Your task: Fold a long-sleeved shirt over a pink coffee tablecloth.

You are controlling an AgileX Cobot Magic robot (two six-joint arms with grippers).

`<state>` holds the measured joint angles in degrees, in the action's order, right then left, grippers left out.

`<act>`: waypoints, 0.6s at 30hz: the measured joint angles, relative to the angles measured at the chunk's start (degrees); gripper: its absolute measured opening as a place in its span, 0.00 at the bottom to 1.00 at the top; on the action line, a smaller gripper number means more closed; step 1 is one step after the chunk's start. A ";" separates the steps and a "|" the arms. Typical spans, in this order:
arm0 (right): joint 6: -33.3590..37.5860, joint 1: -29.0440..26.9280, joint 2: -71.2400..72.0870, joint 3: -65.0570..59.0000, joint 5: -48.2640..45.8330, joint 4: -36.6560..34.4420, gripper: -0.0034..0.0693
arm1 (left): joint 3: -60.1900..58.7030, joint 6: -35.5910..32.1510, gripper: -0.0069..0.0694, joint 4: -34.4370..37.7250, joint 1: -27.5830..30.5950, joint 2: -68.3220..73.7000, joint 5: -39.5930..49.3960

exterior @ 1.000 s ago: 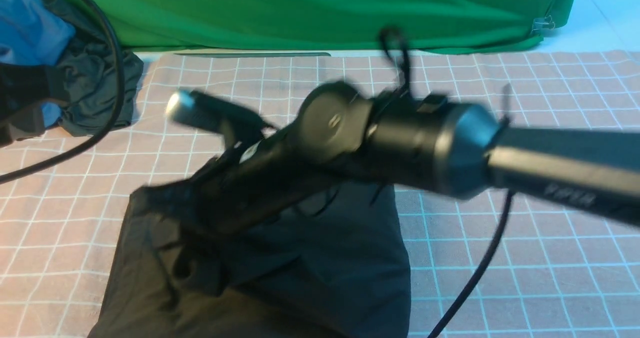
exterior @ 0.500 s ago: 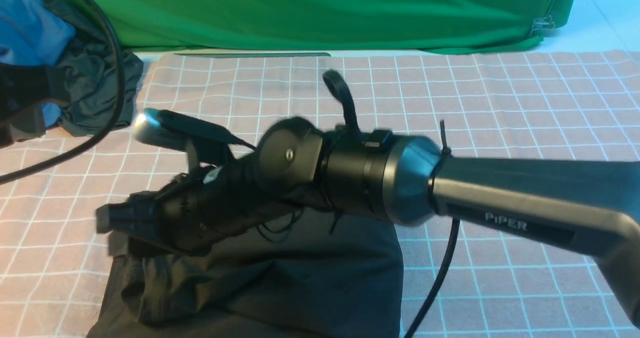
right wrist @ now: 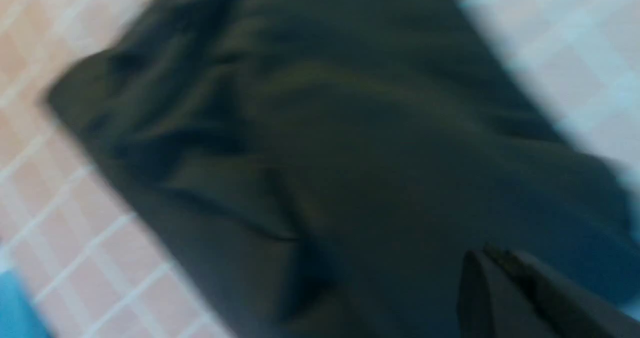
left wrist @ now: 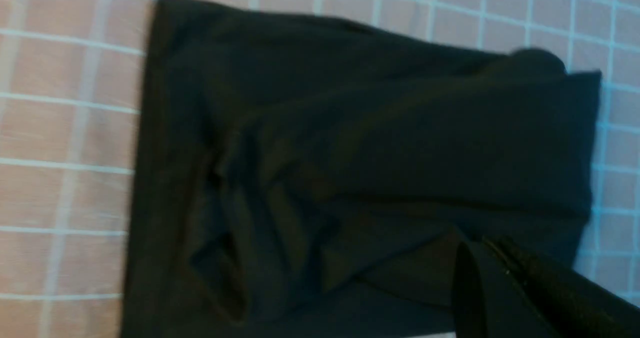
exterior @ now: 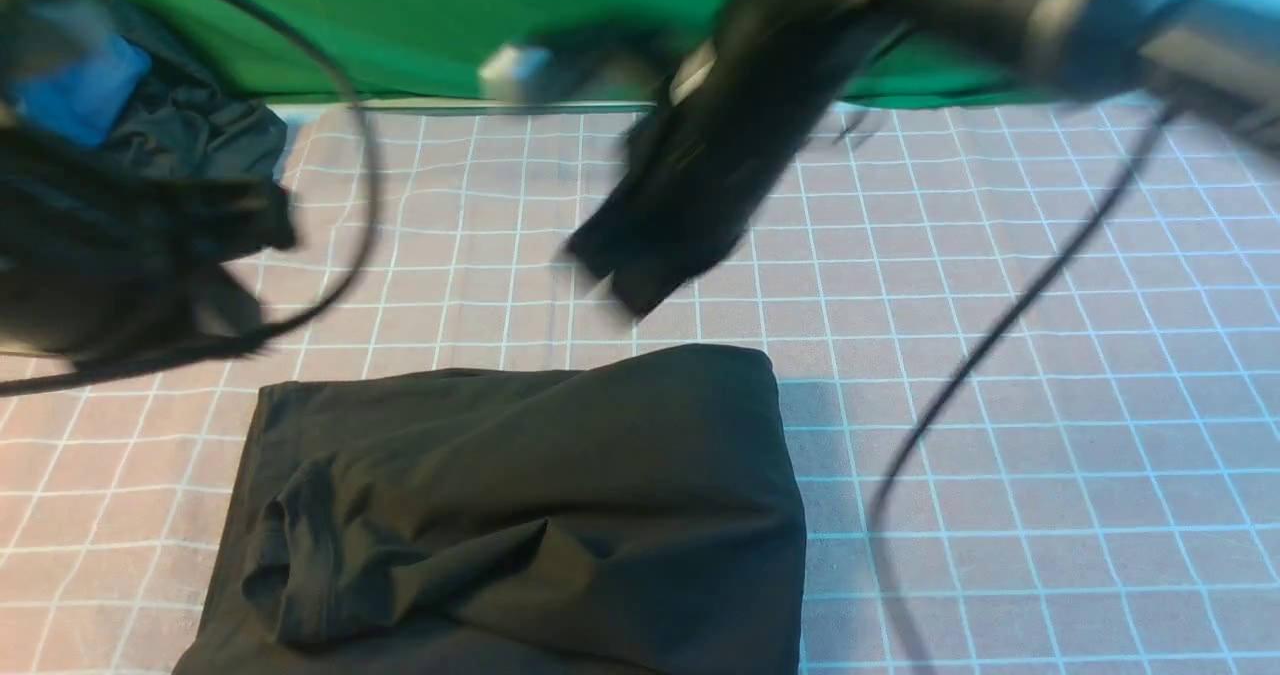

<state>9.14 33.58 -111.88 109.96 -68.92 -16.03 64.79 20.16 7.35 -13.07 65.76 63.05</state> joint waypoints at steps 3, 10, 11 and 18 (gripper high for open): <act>-0.26 -4.85 5.17 -1.83 0.00 1.33 0.10 | 0.00 -3.35 0.11 4.25 0.00 5.18 -1.51; 1.74 -13.52 16.89 -14.91 -0.44 1.92 0.10 | 0.00 -9.83 0.11 11.07 -1.00 16.82 -5.51; 2.02 -14.02 17.82 -16.43 -0.44 1.99 0.10 | 0.00 -10.07 0.11 11.14 -1.33 17.85 -6.01; 4.59 -15.76 25.60 -30.49 5.38 2.06 0.10 | 0.00 -10.90 0.11 11.06 -9.68 29.16 -11.48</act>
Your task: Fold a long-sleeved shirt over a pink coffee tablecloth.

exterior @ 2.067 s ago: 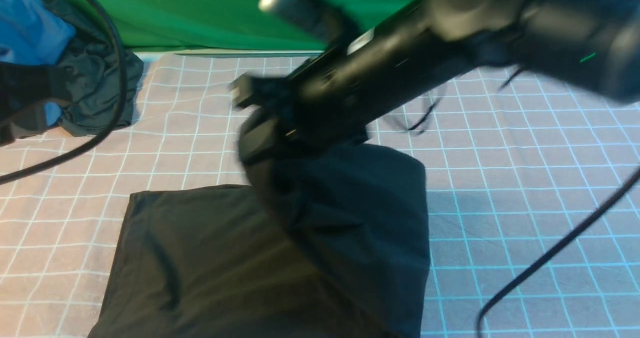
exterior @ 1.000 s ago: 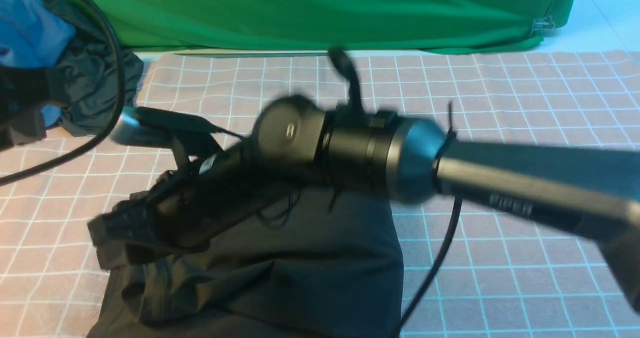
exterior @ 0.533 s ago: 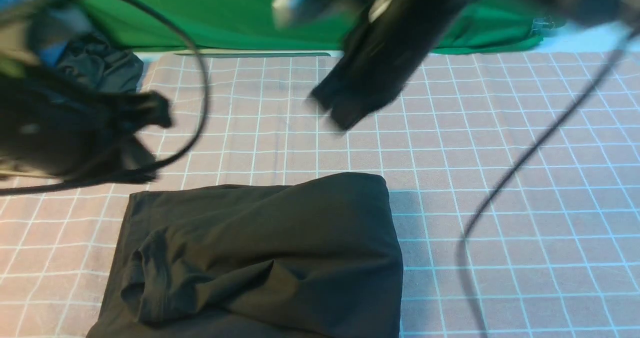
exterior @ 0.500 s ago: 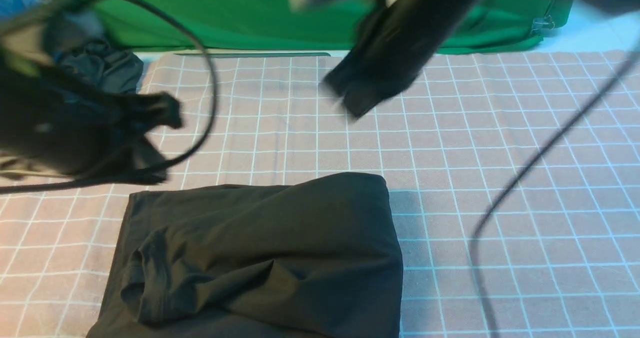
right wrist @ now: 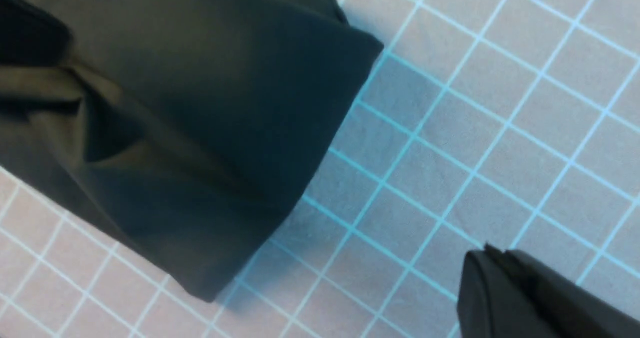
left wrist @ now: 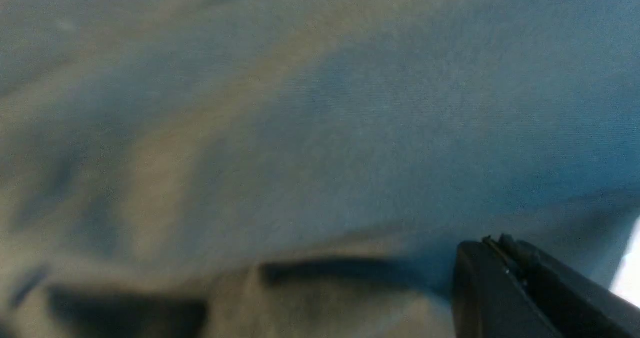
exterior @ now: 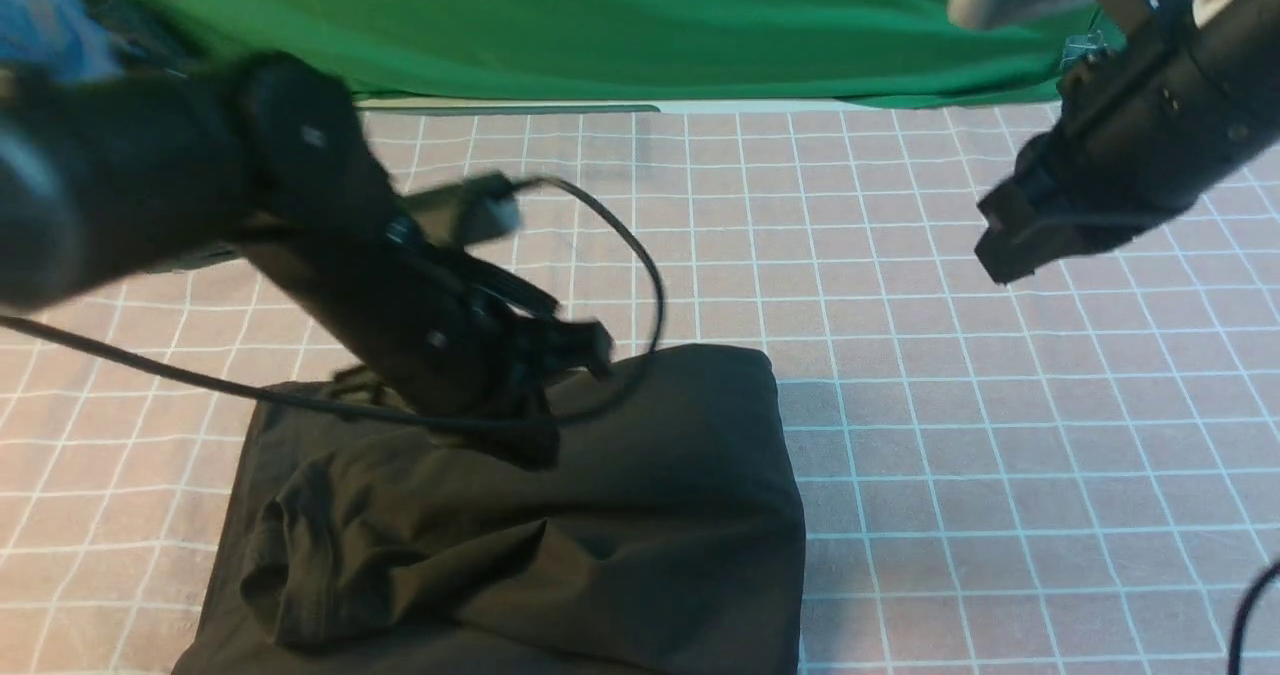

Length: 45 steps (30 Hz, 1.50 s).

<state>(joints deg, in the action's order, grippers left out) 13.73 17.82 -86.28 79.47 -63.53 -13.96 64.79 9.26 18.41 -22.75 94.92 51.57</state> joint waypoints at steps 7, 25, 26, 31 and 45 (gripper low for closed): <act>0.06 -0.28 0.53 -2.32 3.23 0.00 0.10 | 0.00 -2.04 0.11 -0.38 -1.35 6.25 -1.11; 1.42 -0.28 0.53 -2.32 3.88 -0.10 0.10 | -9.22 7.36 0.11 -15.25 -1.35 2.86 11.49; 1.48 -0.28 0.53 -2.32 3.88 -0.10 0.10 | -9.73 8.64 0.11 -16.44 -1.35 2.51 11.69; 1.48 -0.28 0.53 -2.32 4.35 -0.18 0.10 | -9.74 10.65 0.11 -19.71 -1.35 -2.16 10.54; 1.71 -0.28 0.53 -2.32 4.53 -0.50 0.10 | -9.30 17.72 0.11 -21.23 15.48 -15.17 13.23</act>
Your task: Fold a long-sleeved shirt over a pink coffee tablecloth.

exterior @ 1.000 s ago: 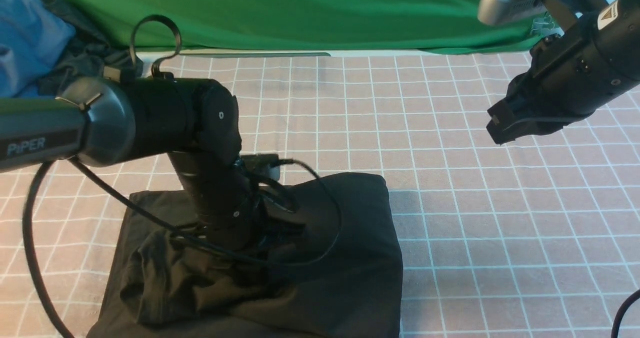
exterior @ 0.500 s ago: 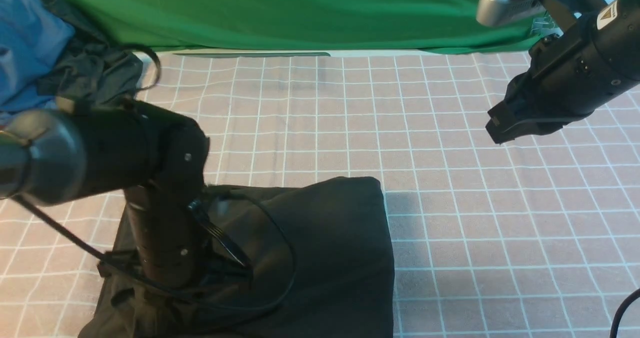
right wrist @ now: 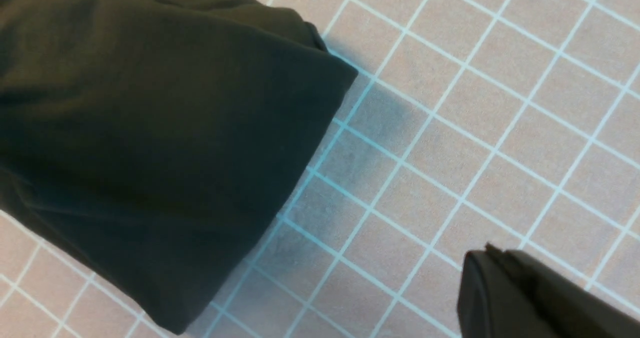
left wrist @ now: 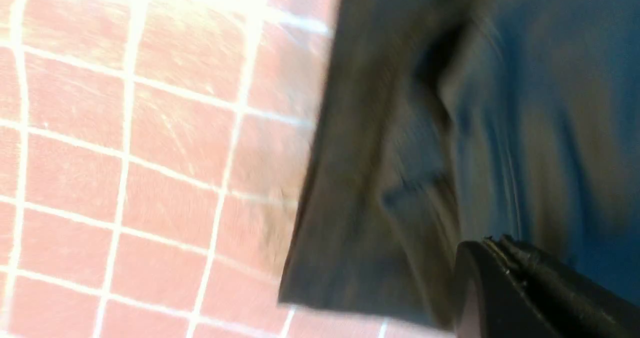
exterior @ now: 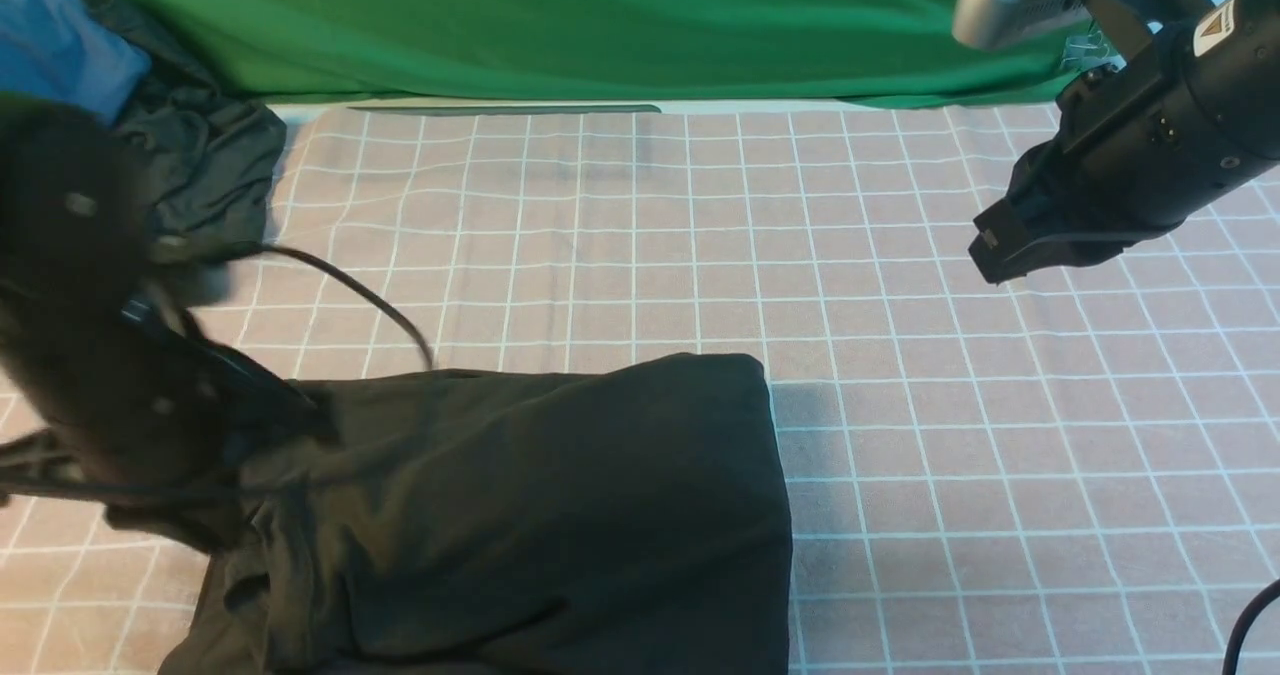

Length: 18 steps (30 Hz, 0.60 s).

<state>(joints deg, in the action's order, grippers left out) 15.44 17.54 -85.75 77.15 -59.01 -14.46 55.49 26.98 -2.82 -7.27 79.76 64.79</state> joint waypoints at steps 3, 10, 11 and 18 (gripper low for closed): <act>0.18 0.00 0.00 0.00 0.14 -0.19 0.10 | 0.00 -2.06 0.11 7.32 6.29 0.20 -3.44; 1.18 0.00 0.00 0.00 0.86 -0.61 0.10 | 0.00 -6.48 0.26 7.57 7.91 4.21 -3.53; 1.24 0.00 0.00 0.00 0.86 -0.61 0.10 | 0.00 -6.48 0.27 7.47 7.91 4.56 -3.53; 1.28 0.00 0.00 0.00 1.08 -0.68 0.10 | 0.00 -7.79 0.66 7.47 7.91 10.85 -5.42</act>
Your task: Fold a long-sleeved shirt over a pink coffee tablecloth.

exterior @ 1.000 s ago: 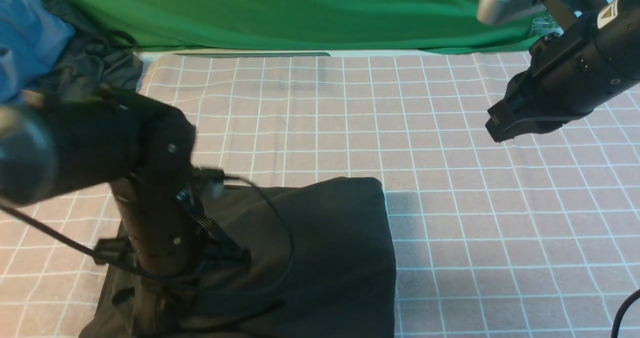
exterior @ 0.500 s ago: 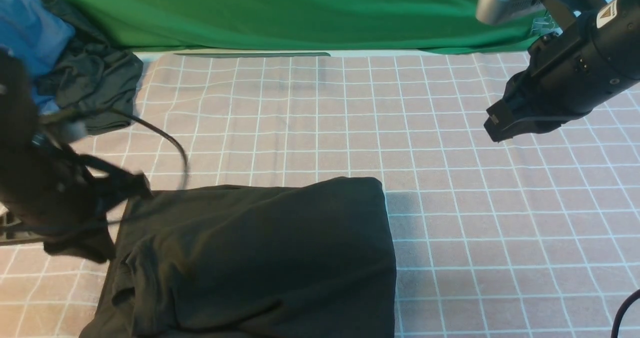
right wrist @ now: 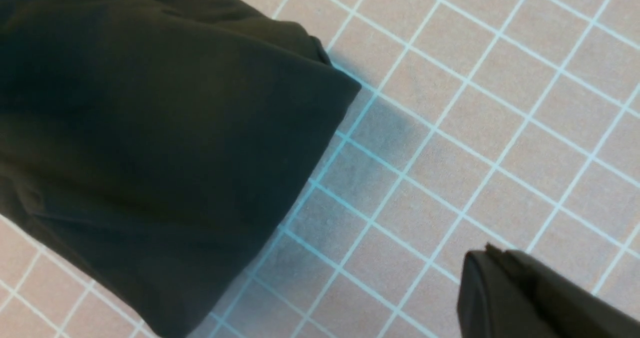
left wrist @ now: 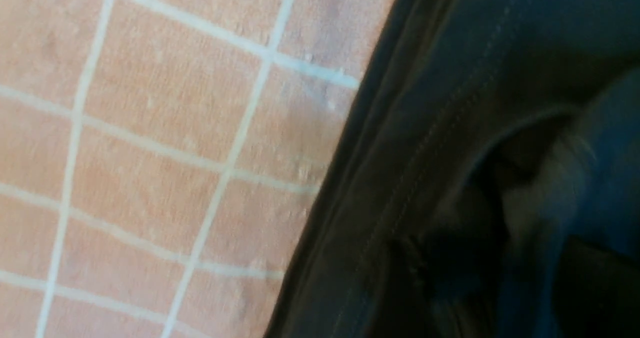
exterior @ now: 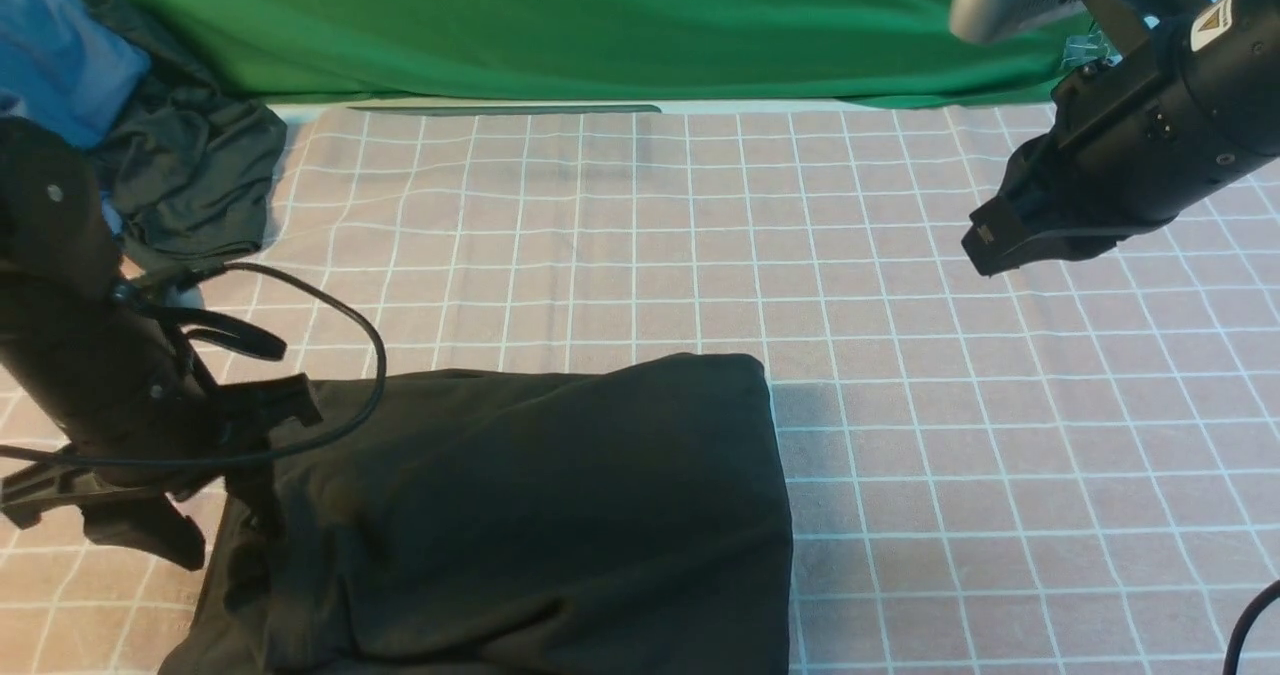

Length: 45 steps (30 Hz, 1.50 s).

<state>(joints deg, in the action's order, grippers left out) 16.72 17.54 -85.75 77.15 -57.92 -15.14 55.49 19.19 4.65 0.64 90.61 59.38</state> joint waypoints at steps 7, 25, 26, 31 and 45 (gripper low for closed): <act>0.02 0.00 0.00 0.00 0.65 -0.09 0.10 | 0.00 -3.79 0.76 3.50 0.00 3.43 -2.97; 0.07 0.00 0.00 0.00 2.25 -1.64 0.10 | 6.92 -14.94 0.20 1.16 0.00 4.19 -4.75; 0.07 0.00 0.00 0.00 2.25 -1.71 0.10 | 6.96 -15.53 0.20 1.00 0.00 4.19 -5.39; 0.07 0.00 0.00 0.00 2.30 -1.88 0.10 | 6.96 -17.89 0.20 -0.02 0.00 4.66 -7.02; 0.25 0.00 0.00 0.00 1.99 -2.83 0.10 | 9.23 -7.12 0.61 -4.65 0.00 3.29 1.10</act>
<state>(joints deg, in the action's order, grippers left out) 16.97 17.54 -85.75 77.15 -55.93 -17.97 64.72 12.07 0.00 0.64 93.90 60.48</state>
